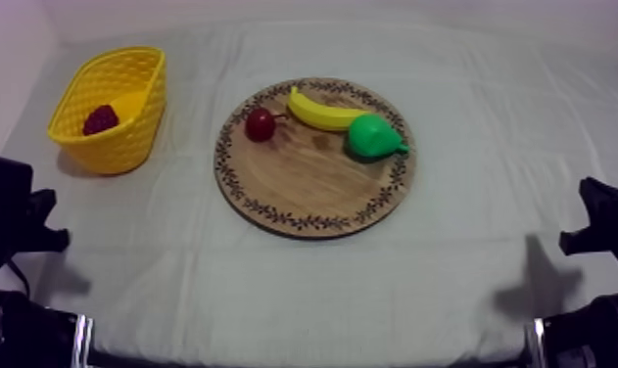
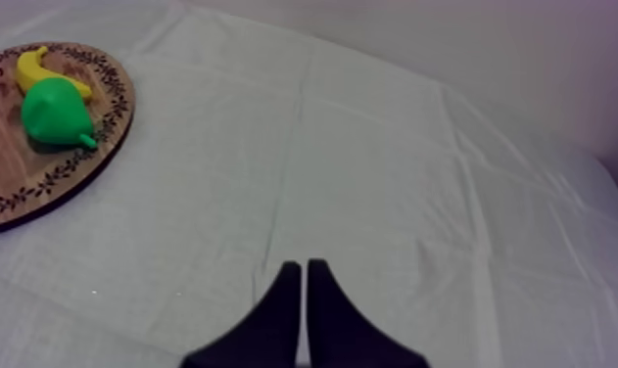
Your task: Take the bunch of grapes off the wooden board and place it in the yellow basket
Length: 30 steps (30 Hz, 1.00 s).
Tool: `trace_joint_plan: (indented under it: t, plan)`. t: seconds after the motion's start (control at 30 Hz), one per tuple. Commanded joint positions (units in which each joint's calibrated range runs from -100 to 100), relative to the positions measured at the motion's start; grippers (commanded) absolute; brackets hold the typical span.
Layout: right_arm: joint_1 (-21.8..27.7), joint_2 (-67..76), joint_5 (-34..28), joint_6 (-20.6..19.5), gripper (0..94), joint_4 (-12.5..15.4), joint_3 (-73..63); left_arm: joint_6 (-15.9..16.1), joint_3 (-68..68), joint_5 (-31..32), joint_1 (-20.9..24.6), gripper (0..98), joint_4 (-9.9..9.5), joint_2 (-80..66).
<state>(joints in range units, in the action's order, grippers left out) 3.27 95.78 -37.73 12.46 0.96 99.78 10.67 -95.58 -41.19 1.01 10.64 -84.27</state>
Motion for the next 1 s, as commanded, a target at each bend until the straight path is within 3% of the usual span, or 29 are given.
trace_joint_plan:
  t: [0.0,0.17,0.27,0.33,0.4,0.53,0.97]
  plan:
    - [0.02,-0.02,-0.01,-0.04,0.3,0.0,-0.01,-2.58,-0.7,1.31,-0.73,0.0,-1.46,-4.04]
    - [0.03,-0.02,-0.01,-0.05,0.3,0.0,-0.01,-4.37,-1.52,2.83,-1.47,0.0,-2.61,-8.29]
    - [0.03,-0.02,-0.01,-0.05,0.3,0.0,-0.01,-7.17,-1.99,4.0,-1.76,0.0,-3.15,-10.2]
    - [0.03,-0.02,-0.01,-0.04,0.3,0.0,-0.01,-11.36,-2.62,5.89,-2.35,0.0,-5.21,-11.23]
    - [0.03,-0.02,-0.01,-0.03,0.3,0.0,-0.01,-16.24,-3.4,7.6,-3.14,0.0,-8.91,-12.12]
    - [0.03,-0.02,-0.01,-0.06,0.3,0.0,-0.01,-19.16,-4.01,8.9,-3.36,0.0,-11.99,-14.27]
    - [0.03,-0.02,-0.01,-0.04,0.3,0.0,-0.01,-21.15,-4.19,9.17,-3.65,0.0,-12.9,-15.71]
